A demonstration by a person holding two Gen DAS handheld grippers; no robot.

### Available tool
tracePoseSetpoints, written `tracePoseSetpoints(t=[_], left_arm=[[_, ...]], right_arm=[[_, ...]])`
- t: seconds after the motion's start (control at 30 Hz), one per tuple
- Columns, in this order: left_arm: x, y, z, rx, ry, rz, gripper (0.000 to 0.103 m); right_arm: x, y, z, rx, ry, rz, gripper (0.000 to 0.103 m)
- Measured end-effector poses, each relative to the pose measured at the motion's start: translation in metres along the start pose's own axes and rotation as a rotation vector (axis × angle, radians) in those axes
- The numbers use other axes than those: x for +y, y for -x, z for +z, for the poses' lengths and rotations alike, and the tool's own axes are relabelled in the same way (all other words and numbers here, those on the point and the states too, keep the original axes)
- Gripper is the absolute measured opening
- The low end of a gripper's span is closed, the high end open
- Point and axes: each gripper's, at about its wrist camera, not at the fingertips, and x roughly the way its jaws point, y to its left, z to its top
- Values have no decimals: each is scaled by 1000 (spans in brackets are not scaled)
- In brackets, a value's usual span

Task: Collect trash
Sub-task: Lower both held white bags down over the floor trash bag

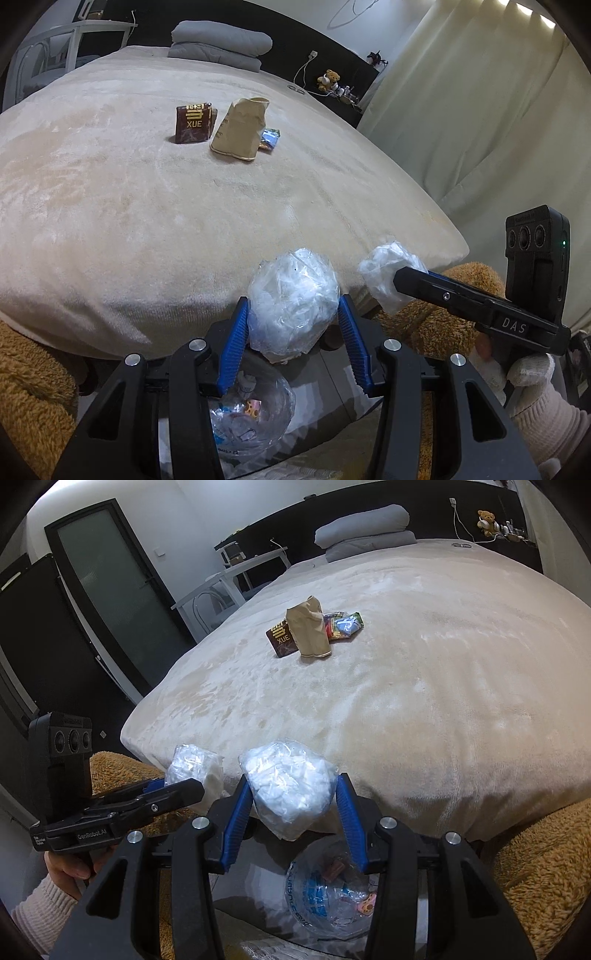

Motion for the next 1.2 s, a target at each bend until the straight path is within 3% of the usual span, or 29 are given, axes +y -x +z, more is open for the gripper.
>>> tracePoseSetpoints(t=[0.23, 0.67, 1.2], left_arm=[[-14, -10, -18, 49, -43, 47, 47], [-16, -32, -36, 161, -39, 81, 47], [11, -91, -59, 439, 57, 166, 47]], right_arm=[[1, 1, -11, 21, -8, -9, 47], [-13, -24, -34, 169, -91, -58, 47], [-36, -81, -54, 420, -212, -152, 47]])
